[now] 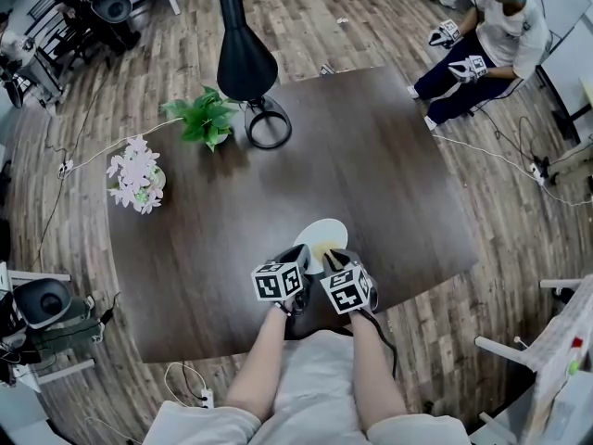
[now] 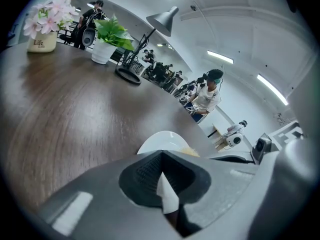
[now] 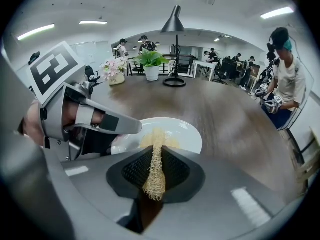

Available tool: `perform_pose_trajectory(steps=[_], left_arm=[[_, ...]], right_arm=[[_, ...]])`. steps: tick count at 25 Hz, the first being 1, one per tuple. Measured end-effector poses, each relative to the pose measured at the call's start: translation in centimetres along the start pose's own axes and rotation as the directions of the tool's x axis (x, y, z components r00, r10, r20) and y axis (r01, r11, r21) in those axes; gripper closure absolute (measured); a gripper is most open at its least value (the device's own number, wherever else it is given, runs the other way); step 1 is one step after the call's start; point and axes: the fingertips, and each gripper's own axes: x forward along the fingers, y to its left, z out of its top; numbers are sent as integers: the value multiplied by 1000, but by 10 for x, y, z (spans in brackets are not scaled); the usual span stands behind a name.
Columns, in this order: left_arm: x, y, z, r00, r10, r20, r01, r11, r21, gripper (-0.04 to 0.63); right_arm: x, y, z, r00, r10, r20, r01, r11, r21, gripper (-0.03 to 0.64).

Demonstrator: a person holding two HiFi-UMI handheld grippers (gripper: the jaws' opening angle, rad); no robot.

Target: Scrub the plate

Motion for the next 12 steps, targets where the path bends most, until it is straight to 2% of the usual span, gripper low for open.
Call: perform_pose_trajectory(steps=[12], left_arm=[[1, -2, -3, 1000, -4, -18, 4, 1000, 2, 595]], right_arm=[[1, 12, 0, 1000, 24, -3, -24, 1000, -13, 549]])
